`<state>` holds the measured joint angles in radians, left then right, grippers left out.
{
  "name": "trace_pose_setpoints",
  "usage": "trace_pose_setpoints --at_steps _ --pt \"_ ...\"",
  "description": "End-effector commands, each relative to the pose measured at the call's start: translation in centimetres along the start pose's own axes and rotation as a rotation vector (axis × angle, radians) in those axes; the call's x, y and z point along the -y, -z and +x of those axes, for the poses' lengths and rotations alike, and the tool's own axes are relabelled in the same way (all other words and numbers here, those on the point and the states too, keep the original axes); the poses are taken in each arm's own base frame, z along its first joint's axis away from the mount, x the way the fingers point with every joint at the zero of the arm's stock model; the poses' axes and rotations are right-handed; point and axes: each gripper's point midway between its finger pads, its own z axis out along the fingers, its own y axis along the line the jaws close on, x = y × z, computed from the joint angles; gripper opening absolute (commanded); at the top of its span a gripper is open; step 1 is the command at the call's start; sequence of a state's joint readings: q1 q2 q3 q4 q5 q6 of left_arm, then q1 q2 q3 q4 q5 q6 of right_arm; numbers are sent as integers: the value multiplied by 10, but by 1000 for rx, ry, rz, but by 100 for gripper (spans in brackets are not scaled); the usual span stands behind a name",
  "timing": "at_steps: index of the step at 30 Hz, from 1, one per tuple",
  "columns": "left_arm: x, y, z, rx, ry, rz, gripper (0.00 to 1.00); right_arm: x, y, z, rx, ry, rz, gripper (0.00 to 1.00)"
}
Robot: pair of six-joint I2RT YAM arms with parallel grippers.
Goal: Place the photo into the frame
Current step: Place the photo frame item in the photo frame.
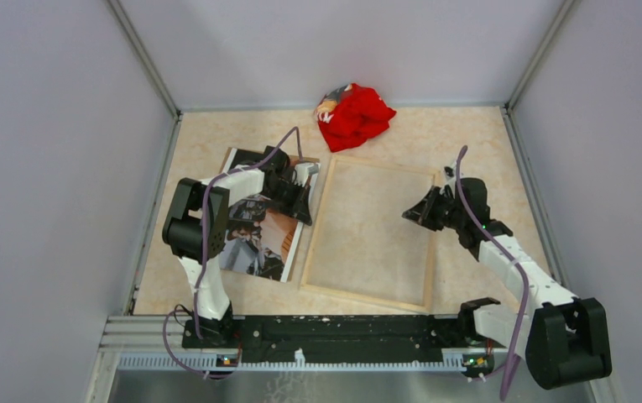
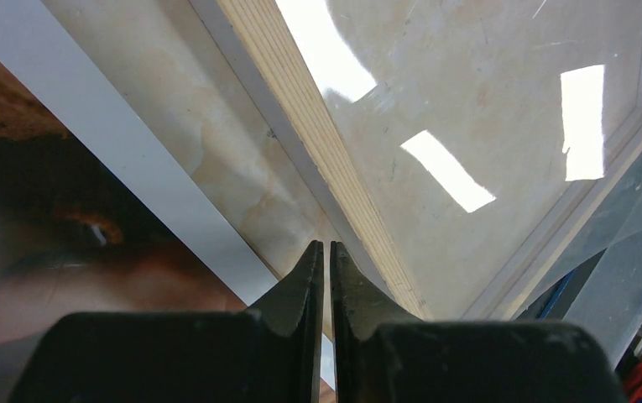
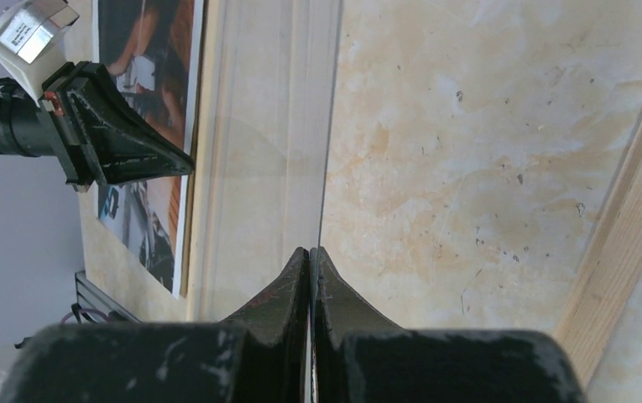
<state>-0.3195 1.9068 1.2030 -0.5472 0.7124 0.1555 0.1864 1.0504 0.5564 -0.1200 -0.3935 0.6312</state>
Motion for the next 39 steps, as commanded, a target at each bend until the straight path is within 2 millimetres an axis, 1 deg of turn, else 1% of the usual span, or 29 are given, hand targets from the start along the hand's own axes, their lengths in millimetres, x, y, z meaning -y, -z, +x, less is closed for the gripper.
trace_pose_setpoints --at_steps 1,25,32,35,39 --pt "4 6 -12 27 -32 -6 12 -3 1 -8 29 26 -19 0" --pt "7 6 -12 28 -36 1 10 7 -4 -12 50 11 6 0" --pt "7 5 -10 25 -34 6 10 -2 -4 -18 67 26 -36 0" --pt "8 3 -9 22 -32 12 9 -5 -3 -18 67 36 -53 0" --pt "9 -3 -5 11 -27 26 7 -15 -1 -23 96 52 -104 0"
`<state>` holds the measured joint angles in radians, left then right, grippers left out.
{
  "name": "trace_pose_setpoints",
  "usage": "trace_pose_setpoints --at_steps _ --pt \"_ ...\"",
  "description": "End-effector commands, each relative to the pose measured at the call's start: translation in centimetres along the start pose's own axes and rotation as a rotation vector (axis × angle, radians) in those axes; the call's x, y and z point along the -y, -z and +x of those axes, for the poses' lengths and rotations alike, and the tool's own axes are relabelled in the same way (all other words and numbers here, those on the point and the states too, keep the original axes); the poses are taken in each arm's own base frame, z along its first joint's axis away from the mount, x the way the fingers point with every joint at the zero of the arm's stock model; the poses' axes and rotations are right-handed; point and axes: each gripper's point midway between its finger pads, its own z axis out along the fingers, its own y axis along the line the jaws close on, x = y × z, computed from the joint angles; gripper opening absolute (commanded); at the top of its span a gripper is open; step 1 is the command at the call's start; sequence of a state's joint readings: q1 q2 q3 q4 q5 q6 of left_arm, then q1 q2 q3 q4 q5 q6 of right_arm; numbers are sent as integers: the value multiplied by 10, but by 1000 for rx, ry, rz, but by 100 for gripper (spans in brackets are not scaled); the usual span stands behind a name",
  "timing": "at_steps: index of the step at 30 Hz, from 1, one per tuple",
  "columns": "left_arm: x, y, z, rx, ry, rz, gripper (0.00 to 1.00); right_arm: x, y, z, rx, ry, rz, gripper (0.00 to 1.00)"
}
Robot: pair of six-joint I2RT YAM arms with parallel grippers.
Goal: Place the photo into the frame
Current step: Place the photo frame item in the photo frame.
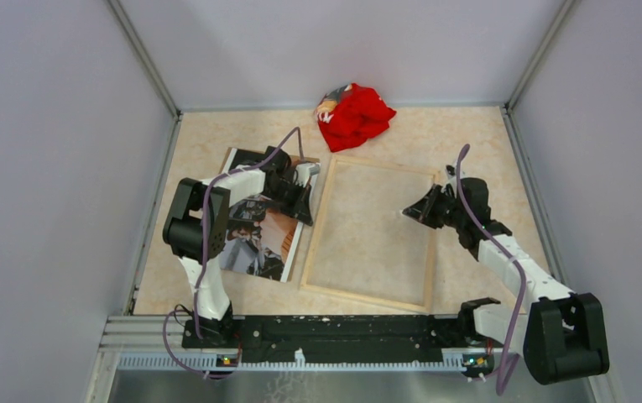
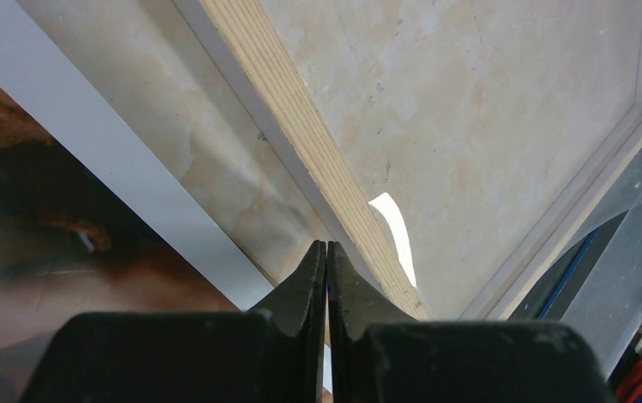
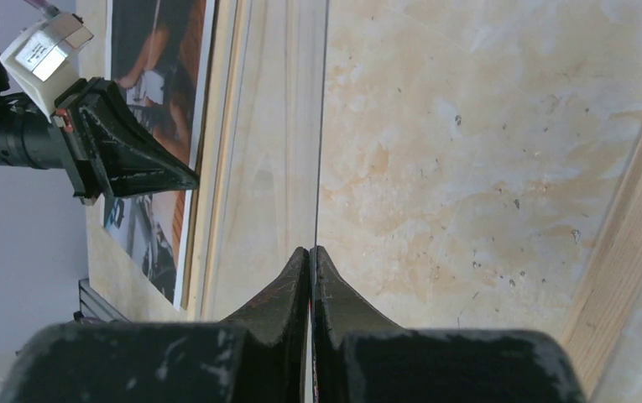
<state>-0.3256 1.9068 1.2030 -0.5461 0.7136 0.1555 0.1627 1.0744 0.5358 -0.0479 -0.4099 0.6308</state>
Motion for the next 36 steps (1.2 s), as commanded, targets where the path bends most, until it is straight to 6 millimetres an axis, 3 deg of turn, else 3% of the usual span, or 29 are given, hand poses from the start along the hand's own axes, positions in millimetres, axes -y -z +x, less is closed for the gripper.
trace_pose_setpoints --at_steps 1,36 --pt "8 -3 -5 12 -21 26 7 -22 4 -17 73 55 -102 0" --pt "6 -12 2 -11 -23 26 0 -57 12 -36 140 76 -237 0"
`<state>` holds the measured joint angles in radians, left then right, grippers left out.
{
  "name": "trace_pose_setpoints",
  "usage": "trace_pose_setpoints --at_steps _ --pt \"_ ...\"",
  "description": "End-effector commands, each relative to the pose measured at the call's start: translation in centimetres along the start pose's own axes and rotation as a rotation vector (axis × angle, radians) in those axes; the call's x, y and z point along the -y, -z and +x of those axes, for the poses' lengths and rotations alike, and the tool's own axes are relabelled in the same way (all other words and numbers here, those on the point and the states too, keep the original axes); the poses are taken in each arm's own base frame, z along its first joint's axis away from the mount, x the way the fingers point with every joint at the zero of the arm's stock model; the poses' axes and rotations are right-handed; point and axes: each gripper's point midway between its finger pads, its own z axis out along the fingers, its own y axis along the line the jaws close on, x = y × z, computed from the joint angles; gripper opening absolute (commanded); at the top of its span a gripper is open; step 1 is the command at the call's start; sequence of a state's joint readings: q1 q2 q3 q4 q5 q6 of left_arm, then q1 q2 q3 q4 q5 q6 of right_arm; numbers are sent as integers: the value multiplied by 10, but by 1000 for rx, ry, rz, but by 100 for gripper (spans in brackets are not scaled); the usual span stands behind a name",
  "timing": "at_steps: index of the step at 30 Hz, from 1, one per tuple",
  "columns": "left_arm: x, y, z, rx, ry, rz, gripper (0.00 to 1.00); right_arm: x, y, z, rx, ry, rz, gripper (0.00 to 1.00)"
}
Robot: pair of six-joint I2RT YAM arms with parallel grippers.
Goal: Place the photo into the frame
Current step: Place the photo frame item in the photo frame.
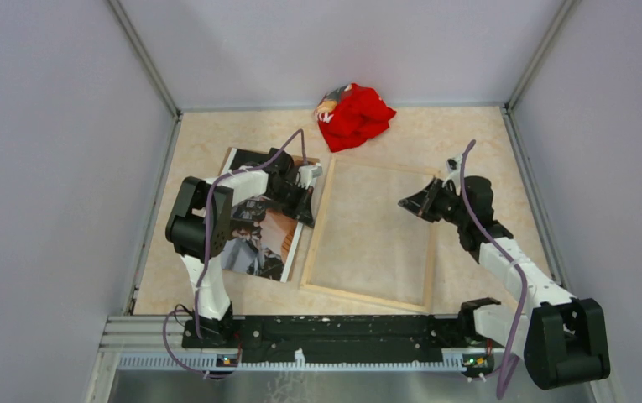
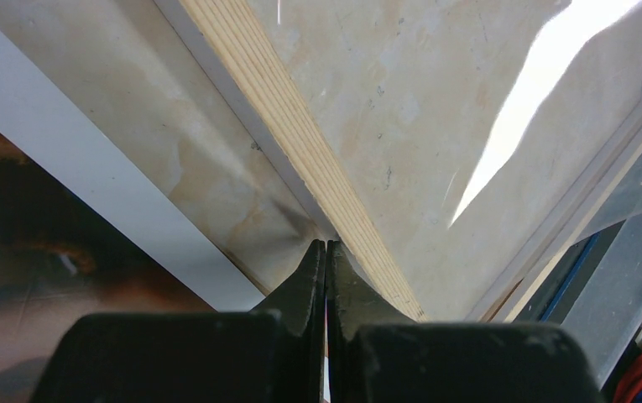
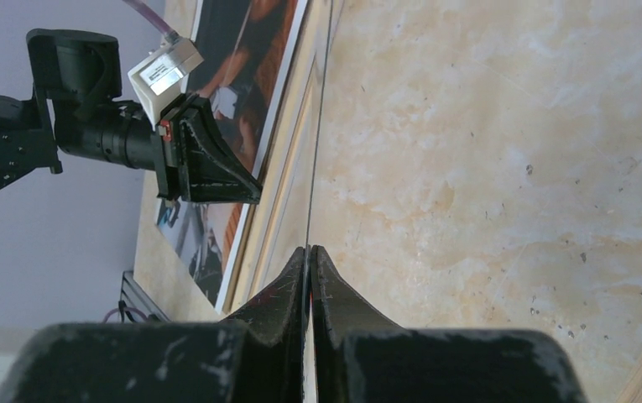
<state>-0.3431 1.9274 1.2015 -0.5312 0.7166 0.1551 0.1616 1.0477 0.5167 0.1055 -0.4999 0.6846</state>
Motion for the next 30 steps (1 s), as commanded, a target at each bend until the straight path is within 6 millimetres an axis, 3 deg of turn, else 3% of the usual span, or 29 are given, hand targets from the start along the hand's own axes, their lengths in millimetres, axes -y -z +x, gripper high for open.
trace_pose_setpoints --at_steps 1,14,19,30 --pt "3 -3 -1 3 -14 13 0 -25 2 -22 75 66 -82 0" --pt "4 -3 -1 3 -13 15 0 10 -12 1 20 -102 32 0" --pt "5 -3 -2 5 -15 17 0 7 -12 1 10 -169 40 0" --pt "6 -5 2 2 -12 26 0 -26 -13 -4 -21 -322 -66 0"
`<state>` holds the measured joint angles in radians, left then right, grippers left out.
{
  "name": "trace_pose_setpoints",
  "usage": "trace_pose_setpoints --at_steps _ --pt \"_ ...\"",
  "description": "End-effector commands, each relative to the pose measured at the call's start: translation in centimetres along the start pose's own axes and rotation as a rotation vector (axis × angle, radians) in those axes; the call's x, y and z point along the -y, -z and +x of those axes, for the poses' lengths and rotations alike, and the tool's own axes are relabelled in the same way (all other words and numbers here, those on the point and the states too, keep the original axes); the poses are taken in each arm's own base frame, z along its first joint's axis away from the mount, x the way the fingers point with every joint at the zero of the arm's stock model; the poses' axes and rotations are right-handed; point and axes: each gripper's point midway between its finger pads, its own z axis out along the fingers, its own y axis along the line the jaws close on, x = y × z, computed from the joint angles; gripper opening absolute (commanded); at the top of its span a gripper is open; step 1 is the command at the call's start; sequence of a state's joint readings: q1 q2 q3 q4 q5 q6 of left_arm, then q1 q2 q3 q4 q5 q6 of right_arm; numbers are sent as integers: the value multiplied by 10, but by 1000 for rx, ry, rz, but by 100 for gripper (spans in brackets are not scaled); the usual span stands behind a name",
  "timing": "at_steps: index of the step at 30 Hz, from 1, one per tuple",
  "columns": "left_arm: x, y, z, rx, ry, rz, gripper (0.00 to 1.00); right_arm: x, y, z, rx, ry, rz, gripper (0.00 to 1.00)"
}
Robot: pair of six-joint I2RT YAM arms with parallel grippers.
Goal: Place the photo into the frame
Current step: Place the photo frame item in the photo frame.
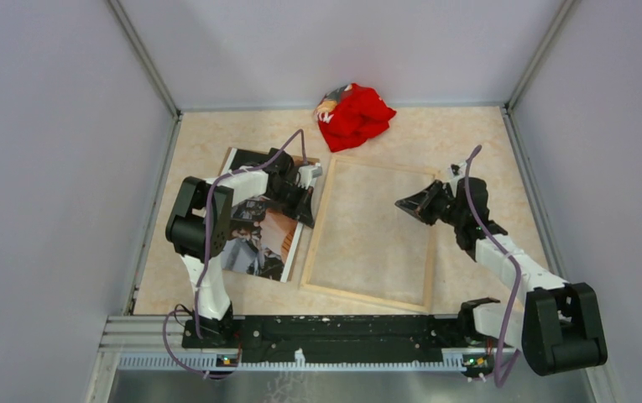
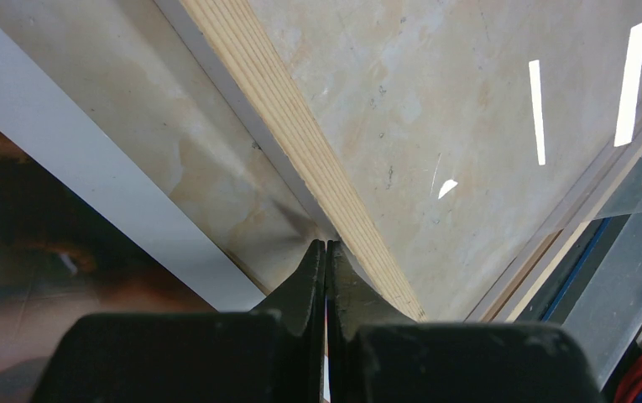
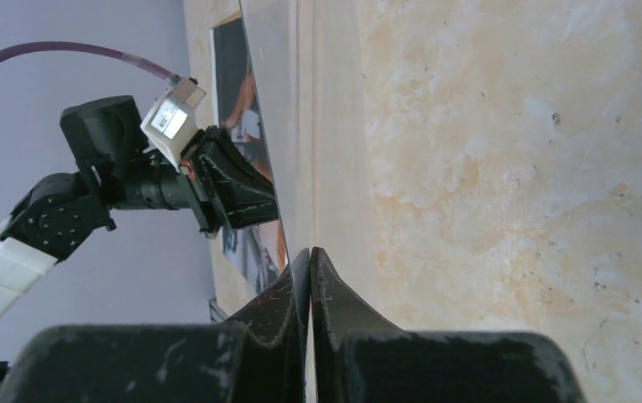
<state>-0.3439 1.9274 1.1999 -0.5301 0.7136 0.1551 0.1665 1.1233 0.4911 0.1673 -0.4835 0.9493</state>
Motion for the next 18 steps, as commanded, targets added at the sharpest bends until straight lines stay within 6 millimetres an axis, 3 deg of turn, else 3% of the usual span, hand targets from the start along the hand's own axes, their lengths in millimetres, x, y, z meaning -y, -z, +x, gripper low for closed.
trace_pose_setpoints --at_steps 1,11,18 --pt "7 -5 1 2 -13 29 0 -36 1 -1 -22 -46 -96 0" --pt "7 -5 1 5 -15 30 0 -54 3 -2 -11 -97 -131 0" --pt "8 -3 1 8 -18 31 0 -25 5 6 15 -170 -26 0"
